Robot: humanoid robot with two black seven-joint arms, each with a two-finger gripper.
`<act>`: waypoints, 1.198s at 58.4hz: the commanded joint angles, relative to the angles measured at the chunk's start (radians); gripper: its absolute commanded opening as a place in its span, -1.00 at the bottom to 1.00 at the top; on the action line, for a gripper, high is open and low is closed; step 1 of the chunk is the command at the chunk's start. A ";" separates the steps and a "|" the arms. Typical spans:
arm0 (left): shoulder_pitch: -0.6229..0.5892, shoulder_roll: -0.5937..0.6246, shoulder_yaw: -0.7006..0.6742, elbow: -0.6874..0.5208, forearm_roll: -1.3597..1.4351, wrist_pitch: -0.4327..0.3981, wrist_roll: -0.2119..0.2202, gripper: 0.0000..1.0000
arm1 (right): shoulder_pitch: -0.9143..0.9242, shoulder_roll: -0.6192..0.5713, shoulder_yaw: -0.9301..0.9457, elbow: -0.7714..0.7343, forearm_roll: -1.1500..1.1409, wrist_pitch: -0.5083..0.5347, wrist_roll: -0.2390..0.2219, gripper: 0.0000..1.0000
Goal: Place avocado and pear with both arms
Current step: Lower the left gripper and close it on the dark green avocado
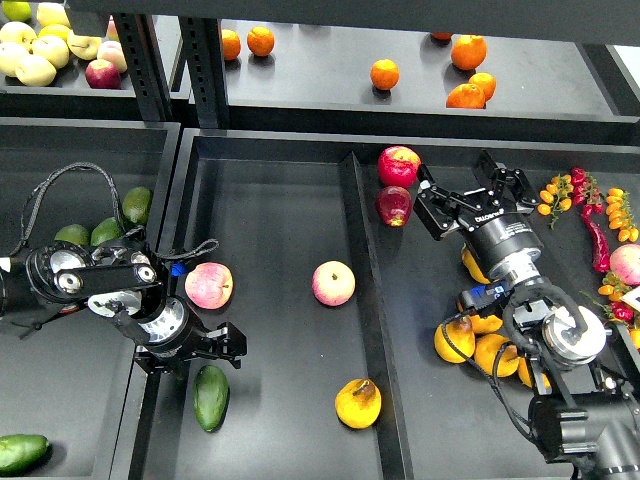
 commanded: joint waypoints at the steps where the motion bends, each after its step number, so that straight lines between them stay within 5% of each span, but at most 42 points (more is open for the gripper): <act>1: 0.006 -0.017 0.000 0.029 -0.001 0.000 0.000 0.99 | -0.001 0.000 0.000 0.003 0.002 0.001 0.000 0.99; 70: 0.072 -0.116 0.000 0.189 0.002 0.000 0.000 0.98 | -0.016 0.000 0.000 0.003 0.002 0.014 -0.001 0.99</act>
